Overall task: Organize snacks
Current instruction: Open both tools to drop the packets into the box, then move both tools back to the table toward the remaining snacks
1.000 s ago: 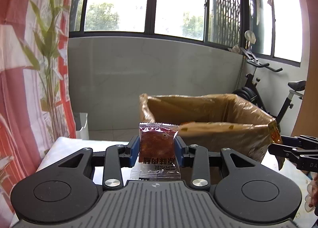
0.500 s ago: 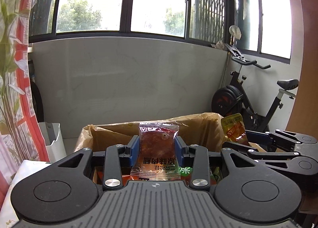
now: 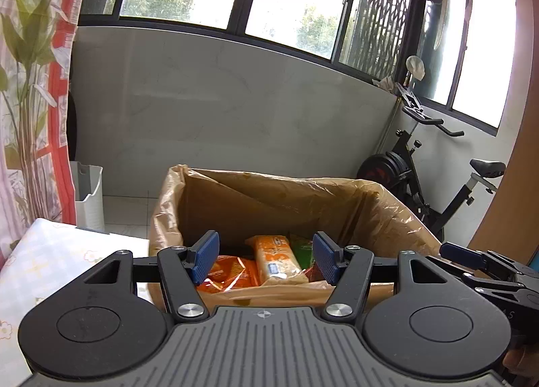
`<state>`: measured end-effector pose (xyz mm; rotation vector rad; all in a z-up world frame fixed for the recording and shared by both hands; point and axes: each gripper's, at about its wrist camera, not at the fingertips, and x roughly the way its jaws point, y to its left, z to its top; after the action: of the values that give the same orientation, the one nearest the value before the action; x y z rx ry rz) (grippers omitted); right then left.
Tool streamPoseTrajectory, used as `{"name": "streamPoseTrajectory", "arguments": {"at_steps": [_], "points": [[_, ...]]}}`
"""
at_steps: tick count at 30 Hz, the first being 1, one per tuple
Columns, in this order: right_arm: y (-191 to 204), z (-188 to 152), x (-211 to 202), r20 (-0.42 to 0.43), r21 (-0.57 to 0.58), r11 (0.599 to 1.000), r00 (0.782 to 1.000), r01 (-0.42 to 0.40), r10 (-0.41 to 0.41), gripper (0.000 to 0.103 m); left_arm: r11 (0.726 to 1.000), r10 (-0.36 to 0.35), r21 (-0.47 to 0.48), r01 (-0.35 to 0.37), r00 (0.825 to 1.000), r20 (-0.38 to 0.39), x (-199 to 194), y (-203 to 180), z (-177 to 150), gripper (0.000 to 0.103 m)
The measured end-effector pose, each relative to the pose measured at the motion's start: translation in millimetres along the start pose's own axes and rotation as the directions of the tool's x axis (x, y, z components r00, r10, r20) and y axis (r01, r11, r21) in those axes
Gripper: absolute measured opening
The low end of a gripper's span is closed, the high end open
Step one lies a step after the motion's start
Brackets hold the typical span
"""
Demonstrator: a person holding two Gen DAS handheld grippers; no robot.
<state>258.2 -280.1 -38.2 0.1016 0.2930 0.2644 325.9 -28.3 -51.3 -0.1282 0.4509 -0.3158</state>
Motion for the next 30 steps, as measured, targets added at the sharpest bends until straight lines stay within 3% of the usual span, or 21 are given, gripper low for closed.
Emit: {"name": "streamPoseTrajectory", "arguments": {"at_steps": [4,12,18,21,24,28,30], "points": [[3.5,-10.6,-22.3,0.045,0.004,1.000,0.999,-0.006,0.006,0.071,1.000,0.012,-0.016,-0.012,1.000,0.018,-34.6,21.4,-4.7,0.062],[12.4,-40.9,-43.5,0.011,0.032,0.999,1.000,-0.029,0.029,0.071,0.998,0.055,-0.036,-0.054,0.998,0.022,-73.4,37.9,-26.5,0.061],[10.6,-70.5,-38.4,-0.080,0.046,0.999,0.996,-0.020,0.024,0.071,0.994,0.096,-0.039,-0.099,0.992,-0.085,-56.9,54.7,-57.0,0.060],[10.7,-85.1,-30.0,-0.139,0.027,0.999,0.990,-0.029,0.033,0.071,0.991,0.122,-0.039,-0.129,0.981,-0.153,-43.1,62.1,-75.2,0.054],[16.1,-102.9,-14.2,-0.234,-0.024,0.997,0.970,-0.069,0.061,0.071,0.988,0.129,-0.061,-0.144,0.971,-0.203,-34.5,72.0,-89.3,0.053],[26.4,-126.0,18.9,-0.425,-0.121,0.979,0.900,-0.162,0.096,0.071,0.985,0.129,-0.078,-0.151,0.964,-0.234,-29.1,80.6,-95.1,0.053],[31.4,-129.7,28.8,-0.455,-0.167,0.965,0.884,-0.200,0.104,0.071,0.985,0.129,-0.079,-0.152,0.962,-0.243,-29.2,84.0,-96.9,0.053]]}}
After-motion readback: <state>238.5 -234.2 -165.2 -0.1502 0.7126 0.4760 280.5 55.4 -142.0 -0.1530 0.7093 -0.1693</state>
